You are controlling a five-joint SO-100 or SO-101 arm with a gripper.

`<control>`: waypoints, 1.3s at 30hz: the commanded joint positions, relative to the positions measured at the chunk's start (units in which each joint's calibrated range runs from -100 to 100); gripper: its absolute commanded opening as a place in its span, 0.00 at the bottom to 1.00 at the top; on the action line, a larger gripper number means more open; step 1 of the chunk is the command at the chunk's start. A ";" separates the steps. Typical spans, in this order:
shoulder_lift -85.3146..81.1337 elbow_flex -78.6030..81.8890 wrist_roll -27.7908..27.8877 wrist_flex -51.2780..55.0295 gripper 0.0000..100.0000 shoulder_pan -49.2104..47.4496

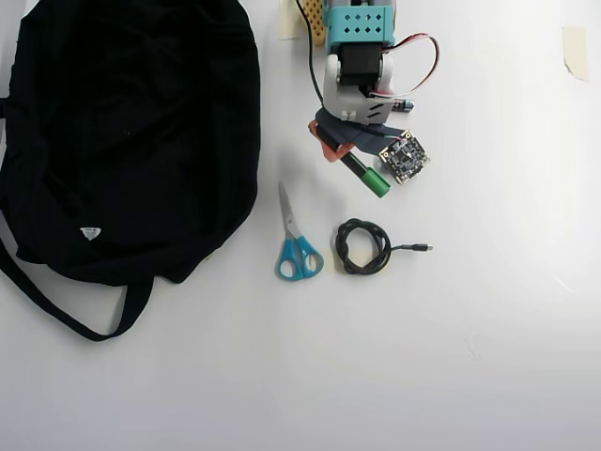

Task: Put the green marker into the black bag

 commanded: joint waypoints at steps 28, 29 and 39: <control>-18.46 -14.49 -25.26 16.63 0.02 -2.12; -18.46 -14.49 -25.36 16.63 0.02 -2.12; -17.80 -14.49 -32.39 13.96 0.02 -1.89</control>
